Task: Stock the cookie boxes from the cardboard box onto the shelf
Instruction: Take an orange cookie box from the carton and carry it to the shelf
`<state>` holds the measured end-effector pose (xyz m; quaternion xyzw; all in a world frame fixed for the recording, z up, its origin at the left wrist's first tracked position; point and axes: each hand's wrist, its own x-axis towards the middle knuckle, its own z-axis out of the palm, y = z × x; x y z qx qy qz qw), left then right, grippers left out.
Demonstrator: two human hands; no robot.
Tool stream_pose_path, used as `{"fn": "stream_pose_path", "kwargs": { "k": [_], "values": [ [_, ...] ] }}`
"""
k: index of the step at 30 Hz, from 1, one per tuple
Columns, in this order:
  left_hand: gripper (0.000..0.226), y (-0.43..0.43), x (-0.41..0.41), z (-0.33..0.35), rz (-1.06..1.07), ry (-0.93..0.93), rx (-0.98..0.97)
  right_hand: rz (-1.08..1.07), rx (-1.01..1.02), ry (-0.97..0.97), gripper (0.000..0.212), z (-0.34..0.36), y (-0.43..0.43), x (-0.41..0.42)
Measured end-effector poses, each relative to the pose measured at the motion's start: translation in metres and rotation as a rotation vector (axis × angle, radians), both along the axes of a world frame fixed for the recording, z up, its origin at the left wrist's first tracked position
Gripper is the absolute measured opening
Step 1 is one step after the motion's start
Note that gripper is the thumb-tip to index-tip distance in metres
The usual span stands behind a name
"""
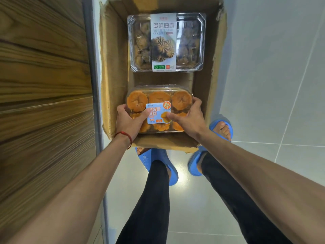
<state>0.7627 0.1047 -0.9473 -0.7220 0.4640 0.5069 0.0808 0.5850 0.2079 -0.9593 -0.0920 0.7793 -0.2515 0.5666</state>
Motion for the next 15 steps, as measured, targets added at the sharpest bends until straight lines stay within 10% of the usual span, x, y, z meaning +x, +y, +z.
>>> {"fn": "stream_pose_path", "kwargs": {
  "k": [15],
  "values": [
    [0.097,0.02,-0.031,0.214,-0.042,0.17,0.0,-0.132,-0.146,0.052,0.092,0.229,0.049,-0.041]
  ]
}}
